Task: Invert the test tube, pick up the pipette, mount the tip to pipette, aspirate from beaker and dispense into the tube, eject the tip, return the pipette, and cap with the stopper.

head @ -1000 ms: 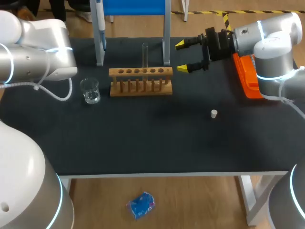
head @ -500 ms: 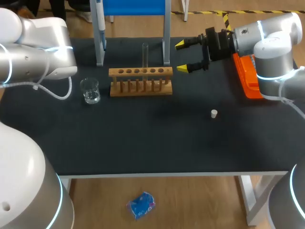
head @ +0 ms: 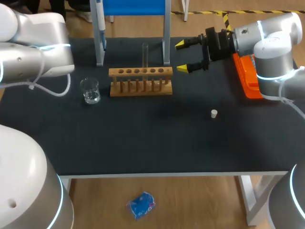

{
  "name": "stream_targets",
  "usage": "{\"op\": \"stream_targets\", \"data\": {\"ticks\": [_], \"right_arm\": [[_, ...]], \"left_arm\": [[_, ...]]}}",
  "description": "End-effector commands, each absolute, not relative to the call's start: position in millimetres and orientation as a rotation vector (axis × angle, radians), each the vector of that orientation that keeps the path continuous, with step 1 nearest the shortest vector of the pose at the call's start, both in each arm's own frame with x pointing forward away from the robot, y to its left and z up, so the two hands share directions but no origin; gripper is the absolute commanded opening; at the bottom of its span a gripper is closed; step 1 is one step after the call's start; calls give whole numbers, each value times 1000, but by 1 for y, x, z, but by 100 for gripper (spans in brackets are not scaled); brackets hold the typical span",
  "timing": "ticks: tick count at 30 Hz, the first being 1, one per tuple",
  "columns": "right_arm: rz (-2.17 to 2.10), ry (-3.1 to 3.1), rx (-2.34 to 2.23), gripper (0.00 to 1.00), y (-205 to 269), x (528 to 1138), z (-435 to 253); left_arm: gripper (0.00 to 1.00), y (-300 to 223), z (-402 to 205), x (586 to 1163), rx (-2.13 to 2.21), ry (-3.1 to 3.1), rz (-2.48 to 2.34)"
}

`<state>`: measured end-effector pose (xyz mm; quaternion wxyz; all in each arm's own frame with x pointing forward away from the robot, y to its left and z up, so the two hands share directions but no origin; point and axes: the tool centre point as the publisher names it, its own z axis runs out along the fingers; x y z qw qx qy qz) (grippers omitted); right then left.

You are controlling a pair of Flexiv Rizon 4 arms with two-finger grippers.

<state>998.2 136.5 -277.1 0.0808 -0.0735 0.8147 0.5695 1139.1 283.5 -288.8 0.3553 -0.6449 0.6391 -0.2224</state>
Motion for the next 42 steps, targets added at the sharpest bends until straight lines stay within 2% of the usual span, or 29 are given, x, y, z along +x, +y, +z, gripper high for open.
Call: {"op": "stream_targets", "data": {"ticks": [1, 13, 26, 42], "right_arm": [[1701, 2437, -221, 100, 136, 998, -277], [1701, 2437, -221, 100, 136, 998, -277], [1701, 2437, -221, 100, 136, 998, -277], [1701, 2437, -221, 100, 136, 998, -277]], "left_arm": [[0, 284, -263, 1114, -1631, 1666, -618], [0, 257, -195, 1081, -1403, 1777, -812], [0, 181, -128, 1029, -887, 2094, -1205], [0, 177, -126, 1026, -851, 2117, -1211]]}}
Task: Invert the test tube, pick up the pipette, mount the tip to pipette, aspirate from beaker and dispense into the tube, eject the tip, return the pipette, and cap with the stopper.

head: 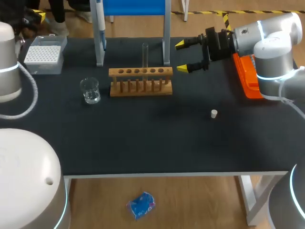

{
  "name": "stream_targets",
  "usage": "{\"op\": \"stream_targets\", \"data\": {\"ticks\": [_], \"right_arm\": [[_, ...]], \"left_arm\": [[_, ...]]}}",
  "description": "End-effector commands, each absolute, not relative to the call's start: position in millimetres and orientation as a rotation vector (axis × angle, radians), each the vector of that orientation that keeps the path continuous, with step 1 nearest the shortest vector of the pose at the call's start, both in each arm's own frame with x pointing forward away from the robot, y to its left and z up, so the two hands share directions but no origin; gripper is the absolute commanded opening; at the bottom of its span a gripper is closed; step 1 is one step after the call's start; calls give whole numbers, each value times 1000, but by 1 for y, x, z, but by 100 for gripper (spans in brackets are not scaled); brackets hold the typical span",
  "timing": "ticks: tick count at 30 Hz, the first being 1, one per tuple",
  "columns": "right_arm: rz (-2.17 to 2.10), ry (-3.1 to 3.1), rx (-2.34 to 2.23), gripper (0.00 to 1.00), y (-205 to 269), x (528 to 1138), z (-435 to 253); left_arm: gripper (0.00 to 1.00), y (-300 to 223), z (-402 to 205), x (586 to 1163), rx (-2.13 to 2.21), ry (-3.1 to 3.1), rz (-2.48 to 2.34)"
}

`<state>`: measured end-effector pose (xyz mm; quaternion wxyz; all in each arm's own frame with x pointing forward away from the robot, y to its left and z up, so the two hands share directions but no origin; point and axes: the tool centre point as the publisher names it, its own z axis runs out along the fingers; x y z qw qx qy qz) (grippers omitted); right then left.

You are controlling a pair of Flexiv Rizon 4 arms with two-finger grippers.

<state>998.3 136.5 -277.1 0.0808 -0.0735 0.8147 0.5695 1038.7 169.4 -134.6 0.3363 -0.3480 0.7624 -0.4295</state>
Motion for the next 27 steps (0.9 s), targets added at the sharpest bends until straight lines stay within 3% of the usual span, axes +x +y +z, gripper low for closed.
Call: {"op": "stream_targets", "data": {"ticks": [1, 7, 17, 27], "right_arm": [[1701, 2437, -221, 100, 136, 998, -277], [1701, 2437, -221, 100, 136, 998, -277], [1701, 2437, -221, 100, 136, 998, -277], [1701, 2437, -221, 100, 136, 998, -277]], "left_arm": [[0, 177, -126, 1026, -851, 2117, -1211], [0, 156, -121, 1024, -656, 2212, -1259], [0, 96, -100, 969, -194, 2649, -1164], [0, 39, -138, 917, -27, 2968, -1065]]}}
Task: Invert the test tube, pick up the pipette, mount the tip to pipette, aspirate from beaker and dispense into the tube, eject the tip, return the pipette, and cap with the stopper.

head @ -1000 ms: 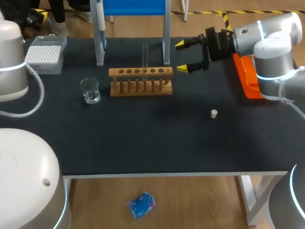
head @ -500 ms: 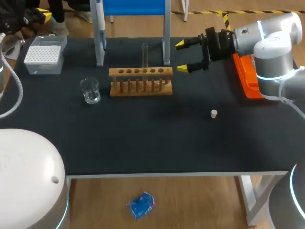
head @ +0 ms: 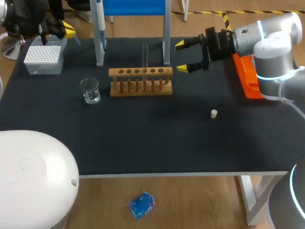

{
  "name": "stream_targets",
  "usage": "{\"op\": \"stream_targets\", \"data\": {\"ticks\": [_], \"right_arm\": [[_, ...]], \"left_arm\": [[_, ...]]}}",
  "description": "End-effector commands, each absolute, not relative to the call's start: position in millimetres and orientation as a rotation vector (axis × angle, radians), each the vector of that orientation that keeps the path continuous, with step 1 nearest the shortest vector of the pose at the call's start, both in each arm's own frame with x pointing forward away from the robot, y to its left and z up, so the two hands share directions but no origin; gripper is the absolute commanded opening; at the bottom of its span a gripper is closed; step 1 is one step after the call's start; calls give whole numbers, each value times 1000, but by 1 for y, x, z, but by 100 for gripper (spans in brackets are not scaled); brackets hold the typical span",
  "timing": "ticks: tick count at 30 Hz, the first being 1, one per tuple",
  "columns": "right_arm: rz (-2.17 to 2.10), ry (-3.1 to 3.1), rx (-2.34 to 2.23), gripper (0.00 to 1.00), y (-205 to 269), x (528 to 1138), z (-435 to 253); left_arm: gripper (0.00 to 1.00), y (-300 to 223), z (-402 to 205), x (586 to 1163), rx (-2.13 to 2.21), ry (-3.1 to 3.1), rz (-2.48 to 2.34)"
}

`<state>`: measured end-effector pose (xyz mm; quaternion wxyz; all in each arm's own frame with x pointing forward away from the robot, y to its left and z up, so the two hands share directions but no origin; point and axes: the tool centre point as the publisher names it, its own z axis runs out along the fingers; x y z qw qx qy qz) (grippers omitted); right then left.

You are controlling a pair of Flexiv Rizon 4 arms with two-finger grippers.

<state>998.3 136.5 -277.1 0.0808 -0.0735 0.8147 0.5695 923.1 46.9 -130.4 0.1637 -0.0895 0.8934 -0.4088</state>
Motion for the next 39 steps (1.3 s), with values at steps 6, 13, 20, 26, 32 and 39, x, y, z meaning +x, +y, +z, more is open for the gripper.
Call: {"op": "stream_targets", "data": {"ticks": [6, 13, 20, 26, 32, 39], "right_arm": [[1701, 2437, -221, 100, 136, 998, -277], [1672, 2434, -235, 100, 115, 957, -263], [1753, 2374, -58, 100, 103, 904, -254], [1847, 2335, 30, 100, 123, 876, -266], [1957, 2292, -44, 100, 154, 860, -274], [2061, 2277, -68, 100, 175, 863, -279]], "left_arm": [[0, 39, -138, 917, -27, 2968, -1065], [0, 39, -138, 917, -27, 2968, -1065], [0, 39, -138, 917, -27, 2968, -1065], [0, 39, -138, 917, -27, 2968, -1065], [0, 39, -138, 917, -27, 2968, -1065], [0, 39, -138, 917, -27, 2968, -1065]]}}
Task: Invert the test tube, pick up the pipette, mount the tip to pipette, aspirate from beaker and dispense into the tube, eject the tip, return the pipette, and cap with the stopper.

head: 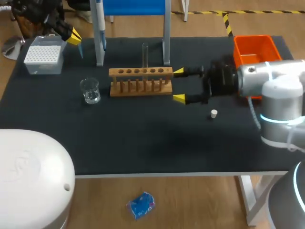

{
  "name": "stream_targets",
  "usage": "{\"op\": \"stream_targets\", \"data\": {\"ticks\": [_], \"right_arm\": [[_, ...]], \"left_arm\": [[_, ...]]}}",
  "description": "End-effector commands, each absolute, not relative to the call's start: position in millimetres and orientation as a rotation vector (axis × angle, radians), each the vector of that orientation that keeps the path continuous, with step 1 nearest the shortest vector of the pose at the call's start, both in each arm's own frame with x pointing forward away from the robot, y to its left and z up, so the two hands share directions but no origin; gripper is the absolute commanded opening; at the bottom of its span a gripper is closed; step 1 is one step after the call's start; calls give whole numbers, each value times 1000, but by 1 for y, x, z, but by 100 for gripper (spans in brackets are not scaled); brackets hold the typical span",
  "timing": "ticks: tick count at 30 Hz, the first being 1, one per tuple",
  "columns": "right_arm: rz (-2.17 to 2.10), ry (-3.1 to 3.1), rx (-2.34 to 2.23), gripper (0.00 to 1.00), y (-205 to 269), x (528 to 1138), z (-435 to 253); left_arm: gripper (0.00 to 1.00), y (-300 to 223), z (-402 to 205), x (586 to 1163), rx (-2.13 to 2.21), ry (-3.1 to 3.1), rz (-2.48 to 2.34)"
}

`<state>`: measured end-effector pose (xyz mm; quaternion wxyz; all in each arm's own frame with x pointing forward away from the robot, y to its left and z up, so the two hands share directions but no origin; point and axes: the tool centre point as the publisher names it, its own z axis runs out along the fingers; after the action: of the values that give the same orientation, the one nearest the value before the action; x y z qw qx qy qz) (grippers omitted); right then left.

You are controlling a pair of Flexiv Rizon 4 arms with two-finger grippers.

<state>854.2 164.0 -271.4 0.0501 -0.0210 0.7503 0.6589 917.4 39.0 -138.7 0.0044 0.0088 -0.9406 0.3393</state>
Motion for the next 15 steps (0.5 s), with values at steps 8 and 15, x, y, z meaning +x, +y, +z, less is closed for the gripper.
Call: {"op": "stream_targets", "data": {"ticks": [8, 15], "right_arm": [[2193, 2314, -98, 100, 188, 867, -284], [2194, 2347, -175, 100, 187, 873, -288]], "left_arm": [[0, 39, -138, 917, 27, -2946, 1057], [0, 39, -138, 917, 27, -2946, 1057]]}}
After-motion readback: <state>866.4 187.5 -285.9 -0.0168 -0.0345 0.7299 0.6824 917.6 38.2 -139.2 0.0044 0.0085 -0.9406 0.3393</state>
